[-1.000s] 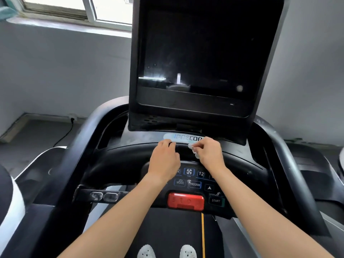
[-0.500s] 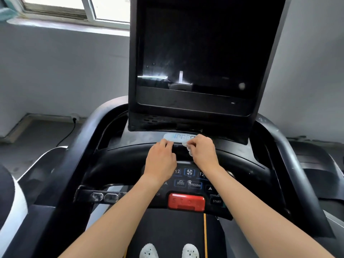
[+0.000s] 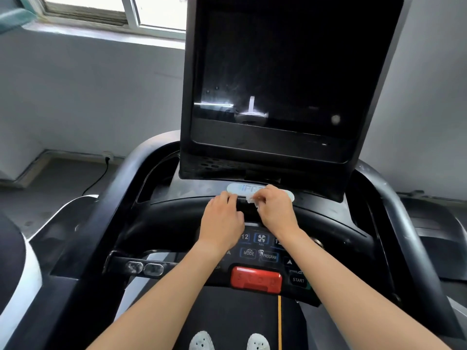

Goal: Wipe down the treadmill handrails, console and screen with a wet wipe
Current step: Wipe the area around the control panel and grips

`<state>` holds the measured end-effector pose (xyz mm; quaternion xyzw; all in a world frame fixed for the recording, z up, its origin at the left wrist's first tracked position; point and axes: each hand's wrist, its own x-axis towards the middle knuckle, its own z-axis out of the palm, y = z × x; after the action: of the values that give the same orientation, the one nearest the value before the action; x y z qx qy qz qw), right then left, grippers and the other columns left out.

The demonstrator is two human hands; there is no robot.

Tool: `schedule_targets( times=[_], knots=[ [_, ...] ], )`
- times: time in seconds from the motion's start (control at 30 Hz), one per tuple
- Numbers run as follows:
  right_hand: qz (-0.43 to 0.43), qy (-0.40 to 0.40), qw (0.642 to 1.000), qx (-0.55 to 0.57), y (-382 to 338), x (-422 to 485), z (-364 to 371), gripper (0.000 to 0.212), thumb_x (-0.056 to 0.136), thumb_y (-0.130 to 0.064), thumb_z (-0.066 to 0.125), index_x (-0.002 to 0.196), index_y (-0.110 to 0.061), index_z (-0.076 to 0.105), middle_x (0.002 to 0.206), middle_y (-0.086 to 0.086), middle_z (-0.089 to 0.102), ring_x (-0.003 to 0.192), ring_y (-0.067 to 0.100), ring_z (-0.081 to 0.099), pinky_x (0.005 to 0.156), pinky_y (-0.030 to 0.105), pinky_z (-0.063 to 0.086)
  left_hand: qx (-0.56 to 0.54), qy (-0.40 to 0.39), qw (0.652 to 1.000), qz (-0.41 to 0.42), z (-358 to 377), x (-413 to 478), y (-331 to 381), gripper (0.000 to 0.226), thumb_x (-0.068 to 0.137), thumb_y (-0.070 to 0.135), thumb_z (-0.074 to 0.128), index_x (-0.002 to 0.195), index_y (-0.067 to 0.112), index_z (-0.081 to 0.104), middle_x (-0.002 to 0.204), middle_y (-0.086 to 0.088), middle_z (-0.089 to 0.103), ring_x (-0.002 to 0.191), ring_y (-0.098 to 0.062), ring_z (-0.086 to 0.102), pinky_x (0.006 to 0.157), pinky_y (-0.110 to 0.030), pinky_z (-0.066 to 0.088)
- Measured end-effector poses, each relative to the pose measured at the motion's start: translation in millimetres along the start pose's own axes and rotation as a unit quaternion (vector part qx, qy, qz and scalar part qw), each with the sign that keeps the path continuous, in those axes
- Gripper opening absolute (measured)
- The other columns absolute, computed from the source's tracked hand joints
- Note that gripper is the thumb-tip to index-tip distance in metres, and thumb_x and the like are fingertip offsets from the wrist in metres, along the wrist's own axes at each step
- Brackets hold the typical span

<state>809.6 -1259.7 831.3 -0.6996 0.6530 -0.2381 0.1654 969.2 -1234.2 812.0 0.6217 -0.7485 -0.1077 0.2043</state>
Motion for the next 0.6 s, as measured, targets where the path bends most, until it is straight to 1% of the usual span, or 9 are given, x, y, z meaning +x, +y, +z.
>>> schedule_targets(
  times=[0.13, 0.2, 0.23, 0.3, 0.33, 0.43, 0.47, 0.57, 0.6],
  knots=[
    [-0.042, -0.067, 0.996, -0.038, -12, 7, 4, 0.02, 0.091, -0.005, 0.063, 0.092, -0.015, 0.08, 0.086, -0.002, 0.062, 0.084, 0.02, 0.062, 0.076, 0.033, 0.049, 0.025, -0.017, 0.999, 0.013, -1, 3, 5, 0.029, 0.095, 0.022, 0.049, 0.12, 0.011, 0.058, 0.115, -0.005, 0.056, 0.103, -0.022, 0.052, 0.096, -0.035, 0.043],
    [-0.032, -0.077, 0.996, -0.041, -6, 7, -2, 0.019, 0.093, -0.008, 0.064, 0.095, -0.015, 0.081, 0.089, -0.003, 0.061, 0.088, 0.02, 0.062, 0.078, 0.033, 0.049, 0.039, -0.02, 0.999, 0.015, 0, 5, 9, 0.028, 0.096, 0.021, 0.049, 0.119, 0.009, 0.058, 0.117, -0.008, 0.055, 0.106, -0.024, 0.05, 0.098, -0.036, 0.043],
    [-0.019, -0.073, 0.996, -0.037, 0, 5, -6, 0.019, 0.095, -0.009, 0.064, 0.098, -0.016, 0.081, 0.09, -0.006, 0.06, 0.09, 0.019, 0.061, 0.077, 0.03, 0.046, 0.041, -0.02, 0.999, 0.016, 1, 6, 11, 0.027, 0.096, 0.022, 0.048, 0.118, 0.008, 0.059, 0.118, -0.009, 0.054, 0.107, -0.025, 0.05, 0.099, -0.037, 0.043],
    [0.016, -0.045, 0.998, -0.034, 18, -2, -16, 0.022, 0.094, -0.009, 0.063, 0.099, -0.019, 0.081, 0.09, -0.011, 0.056, 0.092, 0.015, 0.059, 0.077, 0.024, 0.041, 0.035, -0.018, 0.999, 0.025, 4, 9, 16, 0.027, 0.096, 0.021, 0.048, 0.117, 0.009, 0.06, 0.124, -0.009, 0.053, 0.111, -0.025, 0.049, 0.101, -0.037, 0.043],
    [0.032, -0.025, 0.999, -0.032, 29, -8, -22, 0.023, 0.094, -0.007, 0.062, 0.097, -0.02, 0.081, 0.09, -0.012, 0.058, 0.092, 0.014, 0.06, 0.078, 0.024, 0.042, 0.029, -0.018, 0.999, 0.033, 5, 10, 19, 0.028, 0.096, 0.021, 0.048, 0.117, 0.008, 0.061, 0.127, -0.009, 0.053, 0.113, -0.026, 0.048, 0.101, -0.037, 0.043],
    [0.075, 0.038, 0.996, -0.008, 59, -24, -39, 0.024, 0.093, -0.003, 0.062, 0.086, -0.018, 0.08, 0.091, -0.007, 0.061, 0.085, 0.014, 0.063, 0.08, 0.03, 0.051, 0.016, -0.023, 0.997, 0.065, 8, 14, 30, 0.03, 0.096, 0.018, 0.048, 0.119, 0.007, 0.064, 0.13, -0.009, 0.055, 0.114, -0.026, 0.049, 0.101, -0.038, 0.044],
    [0.093, 0.052, 0.994, -0.003, 65, -28, -43, 0.024, 0.093, -0.002, 0.062, 0.084, -0.017, 0.078, 0.091, -0.007, 0.06, 0.083, 0.014, 0.062, 0.079, 0.029, 0.051, 0.015, -0.024, 0.997, 0.075, 9, 15, 34, 0.03, 0.097, 0.017, 0.047, 0.119, 0.006, 0.064, 0.13, -0.009, 0.055, 0.114, -0.026, 0.049, 0.1, -0.038, 0.044],
    [0.144, 0.097, 0.985, 0.011, 68, -36, -46, 0.026, 0.092, 0.002, 0.06, 0.081, -0.017, 0.073, 0.089, -0.009, 0.059, 0.085, 0.013, 0.06, 0.07, 0.013, 0.039, 0.02, -0.036, 0.994, 0.1, 12, 15, 47, 0.031, 0.098, 0.018, 0.046, 0.121, 0.007, 0.064, 0.132, -0.009, 0.055, 0.115, -0.026, 0.048, 0.102, -0.037, 0.043],
    [0.16, 0.113, 0.98, 0.023, 66, -35, -44, 0.024, 0.091, 0.002, 0.059, 0.083, -0.016, 0.072, 0.09, -0.007, 0.061, 0.087, 0.015, 0.061, 0.07, 0.012, 0.039, 0.032, -0.043, 0.993, 0.107, 13, 15, 51, 0.031, 0.099, 0.02, 0.045, 0.122, 0.008, 0.063, 0.131, -0.008, 0.055, 0.115, -0.026, 0.048, 0.102, -0.037, 0.043]
  ],
)
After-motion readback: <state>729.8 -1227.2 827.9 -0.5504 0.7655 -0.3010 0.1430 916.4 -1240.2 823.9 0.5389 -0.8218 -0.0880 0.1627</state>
